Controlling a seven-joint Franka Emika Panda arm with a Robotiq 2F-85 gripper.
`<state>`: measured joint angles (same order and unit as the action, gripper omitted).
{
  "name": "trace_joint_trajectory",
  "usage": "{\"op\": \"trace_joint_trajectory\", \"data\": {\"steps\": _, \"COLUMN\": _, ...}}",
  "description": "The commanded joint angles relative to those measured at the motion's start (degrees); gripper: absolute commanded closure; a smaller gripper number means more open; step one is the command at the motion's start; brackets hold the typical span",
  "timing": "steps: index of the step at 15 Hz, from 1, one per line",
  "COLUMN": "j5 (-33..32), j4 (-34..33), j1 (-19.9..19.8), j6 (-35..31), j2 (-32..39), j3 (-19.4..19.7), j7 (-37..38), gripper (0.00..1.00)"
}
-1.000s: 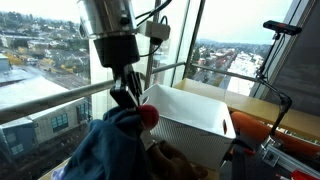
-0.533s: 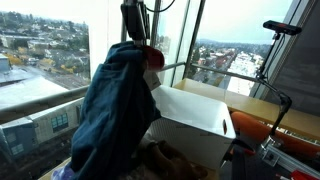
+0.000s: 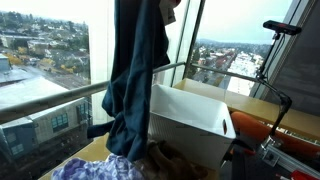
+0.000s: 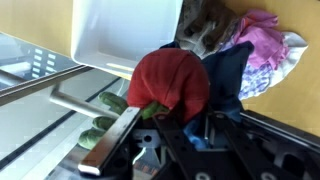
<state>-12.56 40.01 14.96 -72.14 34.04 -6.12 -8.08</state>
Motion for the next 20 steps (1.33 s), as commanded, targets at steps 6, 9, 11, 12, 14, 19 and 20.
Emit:
{"op": "trace_joint_trajectory", "data": {"steps": 6, "j5": -3.0, "j4": -10.5, "j1": -4.6, "j6": 4.7, "j2": -3.0, "j3": 4.1, "j7": -3.7, "gripper": 0.96}}
{"op": "trace_joint_trajectory", "data": {"steps": 9, "j5": -2.3, "j4": -11.0, "j1": -7.0, "j6": 4.1, "j2": -2.8, "j3": 4.8, "j7": -3.7, "gripper": 0.96}}
{"op": "trace_joint_trajectory", "data": {"steps": 11, "j5": -1.6, "j4": -16.0, "j1": -7.5, "j6": 6.2, "j2": 0.7, "j3": 6.1, "j7": -3.9, "gripper": 0.96}}
{"op": "trace_joint_trajectory", "data": {"steps": 12, "j5": -1.5, "j4": -16.6, "j1": -7.6, "j6": 7.3, "j2": 0.3, "j3": 6.3, "j7": -3.8, "gripper": 0.96}}
{"op": "trace_joint_trajectory", "data": {"steps": 14, "j5": -1.3, "j4": -17.7, "j1": -8.0, "j6": 9.0, "j2": 0.9, "j3": 6.8, "j7": -3.6, "gripper": 0.96}}
{"op": "trace_joint_trajectory", "data": {"steps": 19, "j5": 0.0, "j4": -17.6, "j1": -9.4, "j6": 10.3, "j2": 3.7, "j3": 7.0, "j7": -3.3, "gripper": 0.96}}
{"op": "trace_joint_trajectory", "data": {"steps": 20, "j5": 0.0, "j4": -17.4, "j1": -9.4, "j6": 10.3, "j2": 4.7, "j3": 7.0, "j7": -3.3, "gripper": 0.96}}
